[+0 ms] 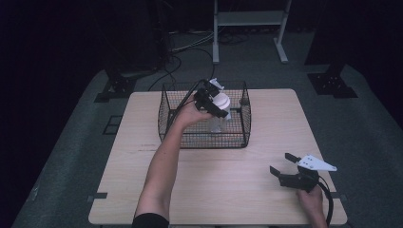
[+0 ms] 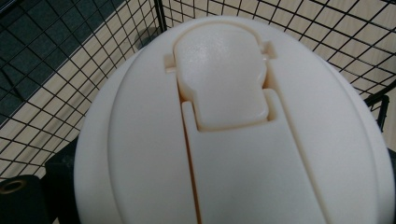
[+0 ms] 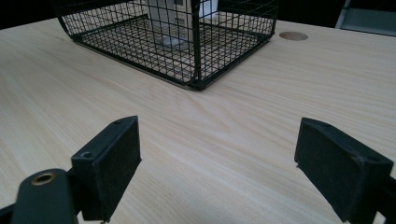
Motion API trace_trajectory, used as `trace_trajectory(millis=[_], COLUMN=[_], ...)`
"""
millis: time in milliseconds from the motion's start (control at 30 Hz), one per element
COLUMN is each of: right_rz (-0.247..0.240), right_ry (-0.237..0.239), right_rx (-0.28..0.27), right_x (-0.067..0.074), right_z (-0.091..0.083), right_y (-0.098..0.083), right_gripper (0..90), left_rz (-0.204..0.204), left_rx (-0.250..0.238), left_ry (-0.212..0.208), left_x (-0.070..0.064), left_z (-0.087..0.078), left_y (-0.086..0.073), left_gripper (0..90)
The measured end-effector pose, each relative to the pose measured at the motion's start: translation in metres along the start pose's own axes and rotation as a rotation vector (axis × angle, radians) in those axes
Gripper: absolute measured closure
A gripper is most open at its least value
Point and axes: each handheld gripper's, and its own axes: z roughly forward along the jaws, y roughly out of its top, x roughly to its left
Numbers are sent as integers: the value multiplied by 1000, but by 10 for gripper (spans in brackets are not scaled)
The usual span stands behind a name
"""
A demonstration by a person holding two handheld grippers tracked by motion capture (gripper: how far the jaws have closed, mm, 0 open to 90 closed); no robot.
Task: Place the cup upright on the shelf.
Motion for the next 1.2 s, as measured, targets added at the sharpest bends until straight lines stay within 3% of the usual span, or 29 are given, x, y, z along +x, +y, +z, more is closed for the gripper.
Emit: trace_trajectory(millis=[300,867,1200], right_rz=[-36,-35,-38], right_ry=[-7,-10,-12], right_rx=[28,40,47], right_x=[4,4,5], right_z=[3,4,4], right_y=[0,0,0], right_gripper=[135,135,135], left_rz=[-4,0,-18], left_rx=[10,-28,-41], left_ry=[16,7,4], left_x=[0,-5,0], left_z=[-1,-13,-20], left_y=[-7,-11,-22], left_gripper=[14,0,0])
